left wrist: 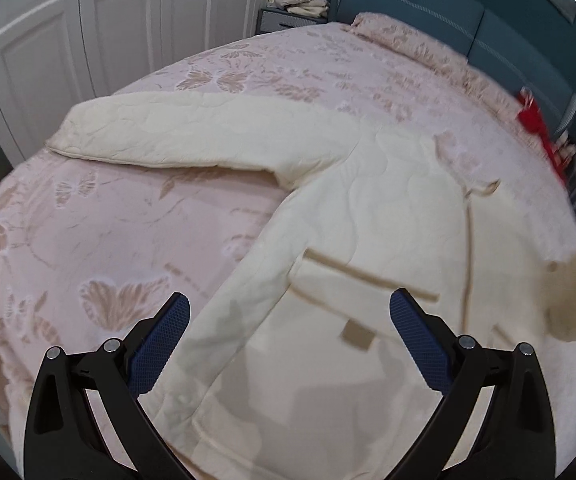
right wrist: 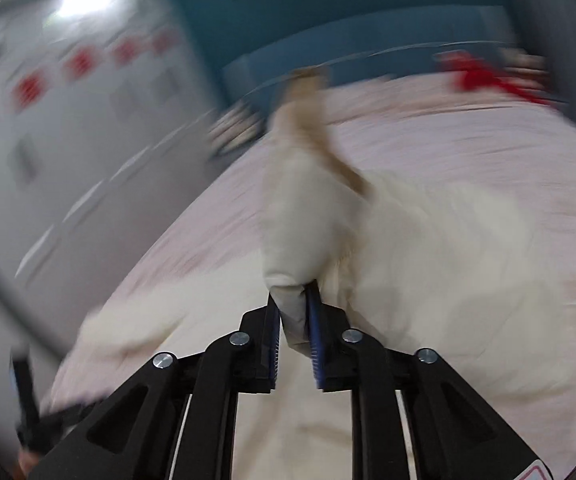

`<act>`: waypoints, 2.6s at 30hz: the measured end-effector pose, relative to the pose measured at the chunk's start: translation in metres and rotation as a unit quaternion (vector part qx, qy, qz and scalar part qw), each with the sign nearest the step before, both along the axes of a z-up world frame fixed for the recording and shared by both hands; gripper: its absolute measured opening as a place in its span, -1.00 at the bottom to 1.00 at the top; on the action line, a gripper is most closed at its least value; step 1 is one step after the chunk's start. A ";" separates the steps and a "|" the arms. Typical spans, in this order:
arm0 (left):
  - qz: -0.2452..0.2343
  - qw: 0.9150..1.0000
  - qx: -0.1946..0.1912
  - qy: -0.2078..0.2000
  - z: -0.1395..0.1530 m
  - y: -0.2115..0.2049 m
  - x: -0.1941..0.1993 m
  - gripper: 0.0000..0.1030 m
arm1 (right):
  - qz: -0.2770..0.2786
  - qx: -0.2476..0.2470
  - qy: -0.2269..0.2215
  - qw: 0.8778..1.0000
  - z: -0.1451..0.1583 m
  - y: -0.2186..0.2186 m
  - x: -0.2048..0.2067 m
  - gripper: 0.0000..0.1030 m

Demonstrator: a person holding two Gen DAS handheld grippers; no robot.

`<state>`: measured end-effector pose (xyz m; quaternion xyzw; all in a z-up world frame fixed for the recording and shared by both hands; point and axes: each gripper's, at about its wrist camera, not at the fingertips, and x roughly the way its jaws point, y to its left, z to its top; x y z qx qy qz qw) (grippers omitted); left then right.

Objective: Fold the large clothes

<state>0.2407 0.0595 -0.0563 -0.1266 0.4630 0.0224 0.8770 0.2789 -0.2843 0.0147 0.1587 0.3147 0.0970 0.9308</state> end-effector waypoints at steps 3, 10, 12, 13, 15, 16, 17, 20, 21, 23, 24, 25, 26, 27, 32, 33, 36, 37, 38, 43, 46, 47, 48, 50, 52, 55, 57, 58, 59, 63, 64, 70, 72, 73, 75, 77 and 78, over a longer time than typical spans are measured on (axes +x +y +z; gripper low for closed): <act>-0.009 0.998 -0.061 0.004 0.000 0.006 0.012 0.90 | 0.083 -0.034 0.045 0.995 -0.051 0.097 0.005 0.13; -0.015 0.981 -0.186 0.056 -0.045 0.000 0.054 0.90 | 0.025 0.007 0.101 0.995 -0.102 0.075 -0.048 0.27; -0.017 0.976 -0.204 0.072 -0.059 -0.006 0.061 0.90 | -0.039 0.013 0.111 0.993 -0.106 0.036 -0.064 0.32; -0.020 0.972 -0.219 0.084 -0.067 -0.013 0.065 0.90 | -0.066 0.013 0.118 0.991 -0.107 0.011 -0.059 0.33; -0.016 0.971 -0.221 0.094 -0.074 -0.022 0.069 0.90 | -0.122 0.023 0.130 0.984 -0.110 -0.029 -0.060 0.33; -0.016 0.971 -0.218 0.093 -0.074 -0.029 0.071 0.89 | -0.152 0.034 0.131 0.979 -0.111 -0.052 -0.061 0.33; -0.018 0.973 -0.212 0.093 -0.074 -0.033 0.074 0.87 | -0.182 0.050 0.129 0.973 -0.112 -0.075 -0.061 0.33; -0.005 0.979 -0.182 0.094 -0.071 -0.039 0.079 0.47 | -0.240 0.094 0.128 0.958 -0.119 -0.119 -0.057 0.33; 0.005 0.980 -0.176 0.094 -0.069 -0.039 0.080 0.26 | -0.254 0.113 0.131 0.952 -0.127 -0.131 -0.048 0.33; 0.015 0.981 -0.168 0.095 -0.067 -0.035 0.085 -0.16 | -0.272 0.138 0.145 0.941 -0.143 -0.149 -0.034 0.10; 0.019 0.983 -0.159 0.091 -0.063 -0.033 0.088 -0.62 | -0.272 0.147 0.148 0.939 -0.145 -0.154 -0.028 -0.16; 0.012 0.983 -0.167 0.078 -0.058 -0.030 0.090 -1.00 | -0.270 0.156 0.157 0.937 -0.148 -0.159 -0.021 -0.61; 0.013 0.983 -0.167 0.071 -0.054 -0.026 0.090 -1.00 | -0.272 0.154 0.161 0.936 -0.148 -0.161 -0.019 -0.80; 0.016 0.985 -0.162 0.057 -0.045 -0.023 0.090 -1.00 | -0.270 0.153 0.150 0.939 -0.142 -0.162 -0.017 -0.83; 0.001 0.993 -0.114 0.006 -0.023 -0.022 0.089 -1.00 | -0.229 0.092 0.051 0.968 -0.093 -0.139 -0.029 -0.87; 0.000 0.994 -0.109 0.015 -0.031 -0.023 0.091 -1.00 | -0.232 0.074 0.058 0.968 -0.097 -0.137 -0.028 -0.87; -0.006 0.989 -0.138 0.062 -0.060 -0.023 0.090 -1.00 | -0.250 0.077 0.128 0.957 -0.138 -0.150 -0.022 -0.88; -0.010 0.987 -0.147 0.065 -0.064 -0.026 0.087 -0.89 | -0.251 0.084 0.134 0.955 -0.145 -0.153 -0.022 -0.88; -0.013 0.987 -0.149 0.065 -0.065 -0.026 0.085 -0.69 | -0.250 0.087 0.134 0.955 -0.150 -0.155 -0.024 -0.88; 0.000 0.983 -0.180 0.046 -0.070 -0.031 0.084 0.51 | -0.245 0.084 0.132 0.957 -0.153 -0.152 -0.025 -0.87; -0.020 0.983 -0.166 0.070 -0.078 -0.045 0.099 -0.10 | -0.239 0.074 0.136 0.959 -0.151 -0.148 -0.023 -0.87; -0.026 0.984 -0.157 0.076 -0.080 -0.049 0.102 -0.27 | -0.237 0.070 0.136 0.959 -0.149 -0.143 -0.022 -0.87; -0.029 0.986 -0.148 0.072 -0.078 -0.051 0.103 -0.67 | -0.236 0.067 0.132 0.960 -0.145 -0.141 -0.022 -0.87; -0.041 0.986 -0.153 0.047 -0.064 -0.047 0.098 -0.83 | -0.233 0.075 0.110 0.963 -0.131 -0.139 -0.026 -0.87; -0.042 0.988 -0.146 -0.011 -0.035 -0.038 0.088 -0.85 | -0.228 0.082 0.063 0.968 -0.106 -0.134 -0.035 -0.88; -0.042 0.992 -0.112 -0.026 -0.030 -0.032 0.083 -0.86 | -0.226 0.017 0.071 0.972 -0.107 -0.126 -0.028 -0.93; -0.044 0.995 -0.091 0.022 -0.062 -0.038 0.091 -0.89 | -0.228 -0.004 0.149 0.962 -0.148 -0.129 -0.013 -0.94; -0.045 0.995 -0.080 0.041 -0.076 -0.040 0.092 -0.89 | -0.226 -0.007 0.177 0.958 -0.169 -0.131 -0.009 -0.96; -0.047 0.995 -0.074 0.052 -0.092 -0.041 0.089 -0.89 | -0.225 -0.013 0.176 0.958 -0.177 -0.131 -0.010 -0.96; -0.054 0.997 -0.040 0.032 -0.093 -0.044 0.080 -0.89 | -0.230 -0.043 0.184 0.954 -0.166 -0.126 -0.007 -0.93; -0.053 0.997 -0.040 0.032 -0.093 -0.043 0.081 -0.89 | -0.241 -0.047 0.184 0.952 -0.159 -0.125 -0.010 -0.93; -0.059 0.998 -0.018 0.006 -0.098 -0.054 0.079 -0.87 | -0.215 -0.026 0.096 0.972 -0.096 -0.081 -0.024 -0.91; -0.059 0.998 -0.012 0.001 -0.098 -0.057 0.076 -0.86 | -0.158 -0.033 0.101 0.982 -0.099 -0.050 -0.006 -0.91; -0.059 0.998 -0.012 0.000 -0.098 -0.058 0.077 -0.86 | -0.134 -0.038 0.110 0.984 -0.105 -0.035 0.003 -0.91; -0.061 0.998 -0.013 -0.003 -0.100 -0.058 0.078 -0.85 | -0.107 -0.044 0.136 0.984 -0.125 -0.015 0.018 -0.91; -0.064 0.998 -0.010 -0.010 -0.101 -0.059 0.077 -0.85 | -0.100 -0.035 0.166 0.980 -0.150 -0.006 0.027 -0.94; -0.066 0.998 -0.008 -0.013 -0.103 -0.060 0.077 -0.84 | -0.105 -0.035 0.179 0.978 -0.165 -0.006 0.030 -0.97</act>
